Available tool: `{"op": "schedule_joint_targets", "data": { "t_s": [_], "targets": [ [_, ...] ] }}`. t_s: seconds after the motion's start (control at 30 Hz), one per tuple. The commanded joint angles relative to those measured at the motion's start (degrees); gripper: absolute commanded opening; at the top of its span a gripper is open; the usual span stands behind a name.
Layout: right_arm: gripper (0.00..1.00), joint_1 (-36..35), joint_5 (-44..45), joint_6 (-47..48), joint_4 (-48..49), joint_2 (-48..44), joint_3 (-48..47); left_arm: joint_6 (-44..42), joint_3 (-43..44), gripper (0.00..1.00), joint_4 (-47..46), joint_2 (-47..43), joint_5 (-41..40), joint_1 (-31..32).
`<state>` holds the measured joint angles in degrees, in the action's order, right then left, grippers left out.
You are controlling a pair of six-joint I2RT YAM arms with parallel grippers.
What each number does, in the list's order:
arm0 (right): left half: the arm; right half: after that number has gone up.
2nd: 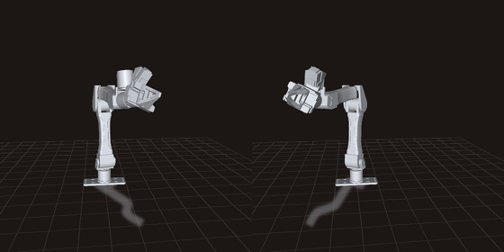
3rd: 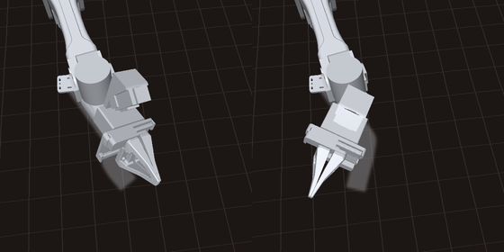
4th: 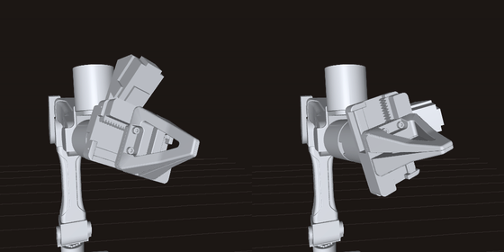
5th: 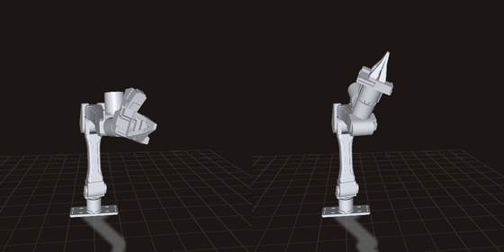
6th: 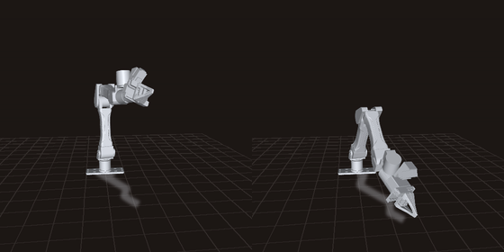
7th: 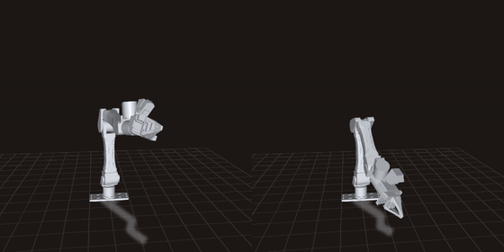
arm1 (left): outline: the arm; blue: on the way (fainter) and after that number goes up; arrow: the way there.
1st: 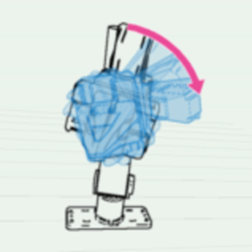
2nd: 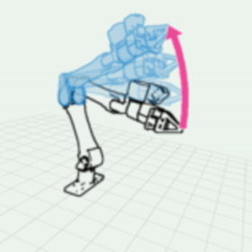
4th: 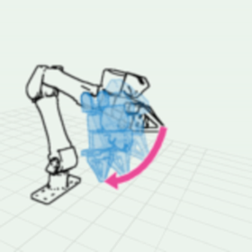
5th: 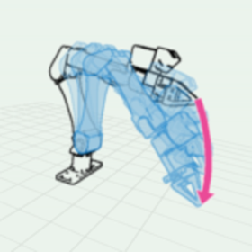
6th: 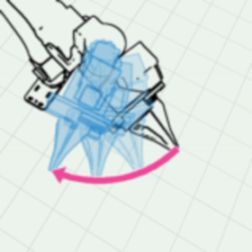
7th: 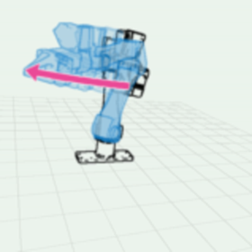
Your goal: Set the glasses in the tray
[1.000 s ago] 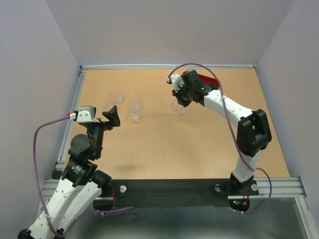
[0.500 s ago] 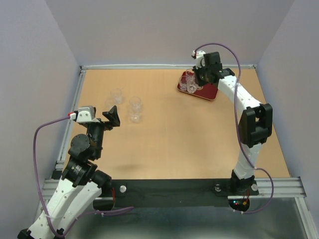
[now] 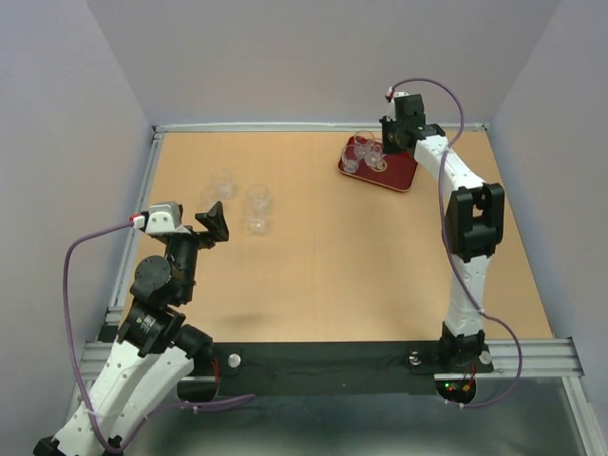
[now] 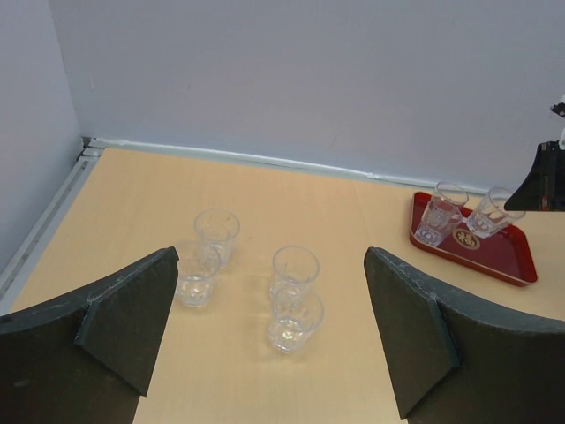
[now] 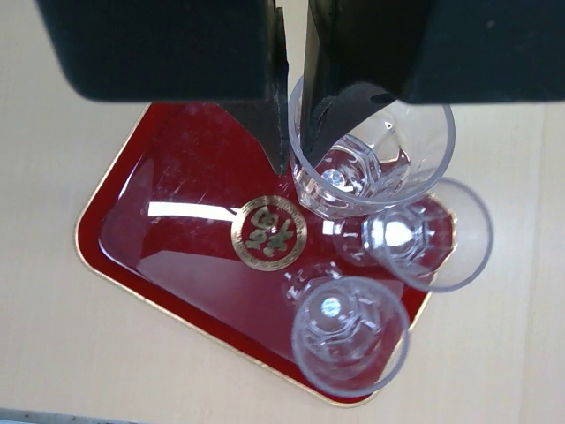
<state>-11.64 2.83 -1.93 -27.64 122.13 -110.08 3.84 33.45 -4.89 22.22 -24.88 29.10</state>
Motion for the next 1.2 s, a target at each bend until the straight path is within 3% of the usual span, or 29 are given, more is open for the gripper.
{"op": "schedule_joint_targets", "data": {
  "t_s": [0.0,0.3,0.83,0.93,1.17],
  "targets": [
    [0.0,2.0,2.3,-4.3,3.8,2.7,-5.5,-0.8,-0.3,0.98,-2.4,0.0,-0.9,-0.5],
    [0.0,4.2,3.6,-5.5,4.8,10.5,-14.0,-1.1,-0.4,0.98,-2.8,1.1,-1.1,-1.0],
    [0.01,4.9,2.9,-5.0,6.7,18.5,-21.1,-1.4,-0.5,0.98,-3.2,3.4,-0.5,-1.9],
    [0.06,4.9,2.4,-4.9,7.0,19.4,-21.6,-1.5,-0.5,0.98,-3.1,3.6,-0.4,-2.1],
    [0.33,4.9,1.5,-4.2,7.5,20.2,-22.3,-1.5,-0.5,0.98,-3.2,4.2,-0.2,-2.4]
  ]
}}
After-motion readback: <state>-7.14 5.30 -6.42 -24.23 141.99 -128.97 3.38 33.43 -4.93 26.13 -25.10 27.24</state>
